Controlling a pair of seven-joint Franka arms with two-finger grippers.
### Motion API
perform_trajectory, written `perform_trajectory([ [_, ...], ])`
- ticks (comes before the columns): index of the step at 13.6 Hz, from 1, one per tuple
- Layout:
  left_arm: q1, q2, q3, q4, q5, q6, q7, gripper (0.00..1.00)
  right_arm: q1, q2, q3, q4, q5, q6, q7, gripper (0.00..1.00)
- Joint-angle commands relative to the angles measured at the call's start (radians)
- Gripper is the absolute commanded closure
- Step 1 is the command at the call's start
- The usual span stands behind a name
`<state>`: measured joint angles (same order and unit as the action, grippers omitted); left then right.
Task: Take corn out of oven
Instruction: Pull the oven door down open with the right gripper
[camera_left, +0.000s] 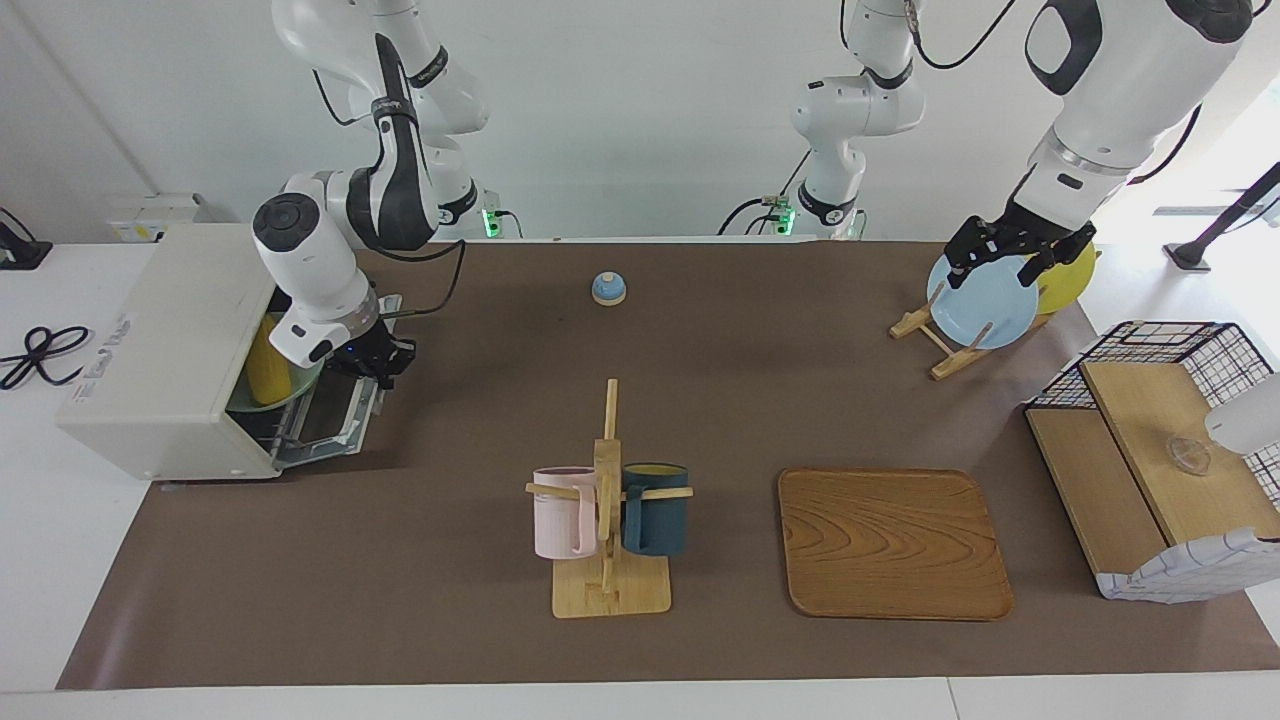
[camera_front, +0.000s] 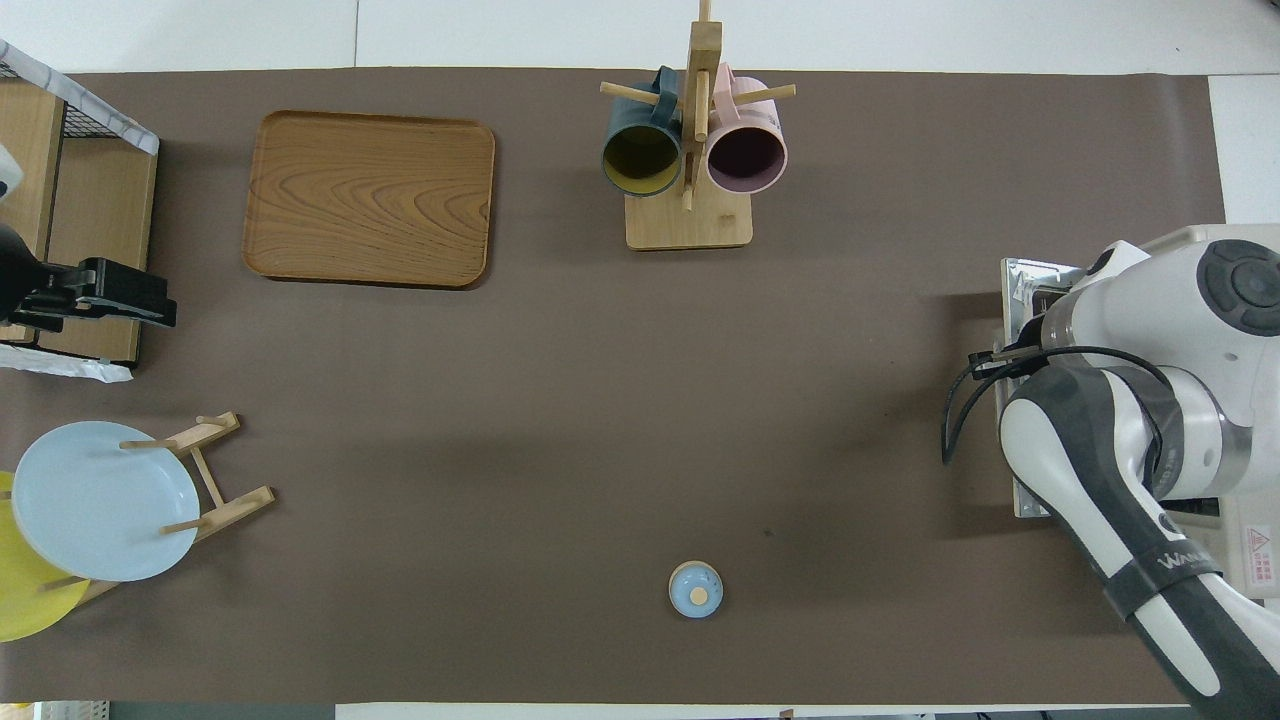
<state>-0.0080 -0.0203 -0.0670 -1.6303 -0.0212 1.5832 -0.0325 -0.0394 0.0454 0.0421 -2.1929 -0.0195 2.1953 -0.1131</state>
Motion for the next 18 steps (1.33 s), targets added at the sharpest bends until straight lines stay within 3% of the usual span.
perform_trajectory([
  [1,-0.006,-0.007,0.003,-0.011,0.018,0.006,-0.003,0.00,-0.031,0.025,-0.025,-0.027,-0.045,0.073,-0.010,1.00],
  [11,-0.006,-0.007,0.003,-0.013,0.018,0.006,-0.004,0.00,-0.030,0.111,-0.025,-0.053,-0.007,0.165,-0.010,1.00],
  [18,-0.006,-0.007,0.003,-0.013,0.018,0.005,-0.004,0.00,0.067,0.111,-0.024,-0.041,-0.003,0.164,0.124,1.00],
])
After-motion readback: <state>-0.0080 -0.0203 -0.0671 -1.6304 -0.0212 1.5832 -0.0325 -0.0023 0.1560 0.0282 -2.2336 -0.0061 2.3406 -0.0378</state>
